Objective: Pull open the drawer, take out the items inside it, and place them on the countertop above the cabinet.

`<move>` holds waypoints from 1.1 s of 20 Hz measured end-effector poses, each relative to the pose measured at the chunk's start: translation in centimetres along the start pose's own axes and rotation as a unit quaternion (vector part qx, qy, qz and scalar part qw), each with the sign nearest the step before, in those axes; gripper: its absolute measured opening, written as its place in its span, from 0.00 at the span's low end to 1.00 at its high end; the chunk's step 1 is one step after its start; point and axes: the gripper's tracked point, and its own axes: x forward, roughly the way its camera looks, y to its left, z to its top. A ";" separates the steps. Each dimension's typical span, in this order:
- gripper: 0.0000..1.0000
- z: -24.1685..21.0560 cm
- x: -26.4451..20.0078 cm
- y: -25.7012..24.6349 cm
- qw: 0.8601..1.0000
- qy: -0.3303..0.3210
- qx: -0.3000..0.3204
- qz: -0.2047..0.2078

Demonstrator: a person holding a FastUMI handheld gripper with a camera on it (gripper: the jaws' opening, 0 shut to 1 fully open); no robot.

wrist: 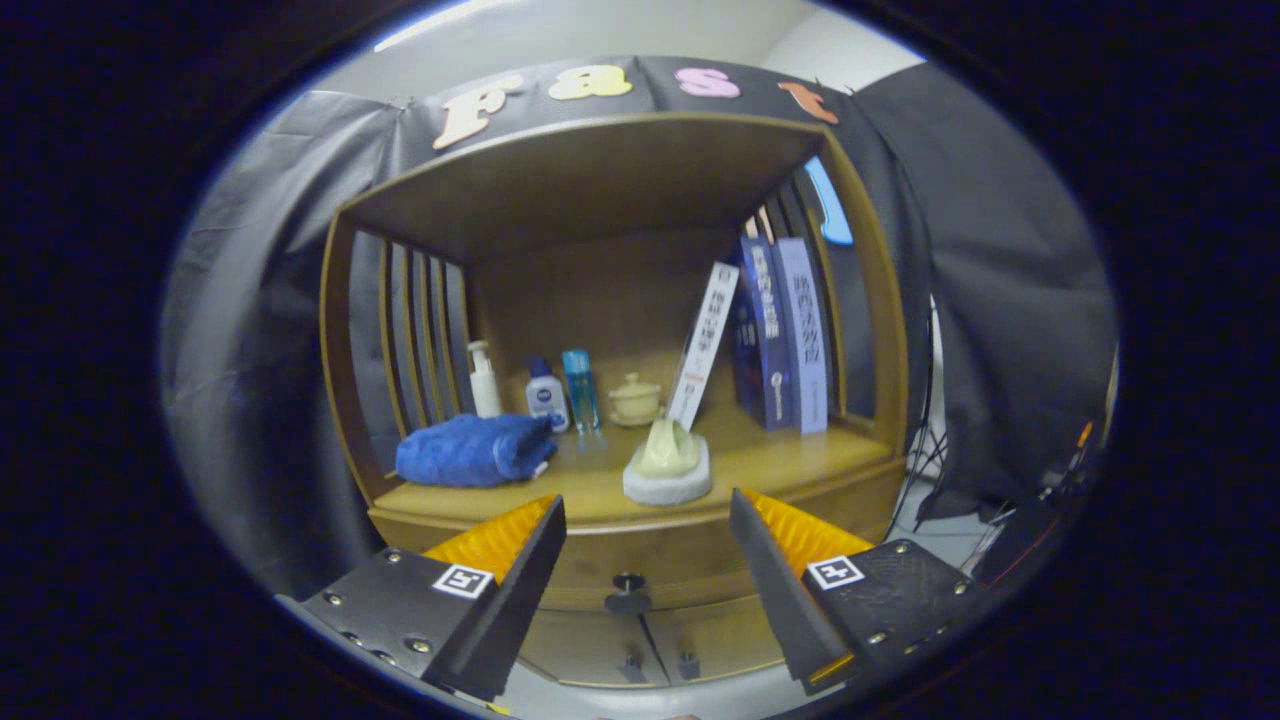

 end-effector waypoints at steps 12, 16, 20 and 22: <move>0.98 14.2 -11.4 -0.3 0.990 -0.127 -0.055 -0.027; 0.98 15.6 -14.8 -0.7 0.985 -0.158 -0.052 -0.041; 0.98 14.8 -16.8 -1.4 0.985 -0.157 -0.056 -0.039; 0.95 14.8 -17.3 -0.8 0.984 -0.168 -0.051 -0.021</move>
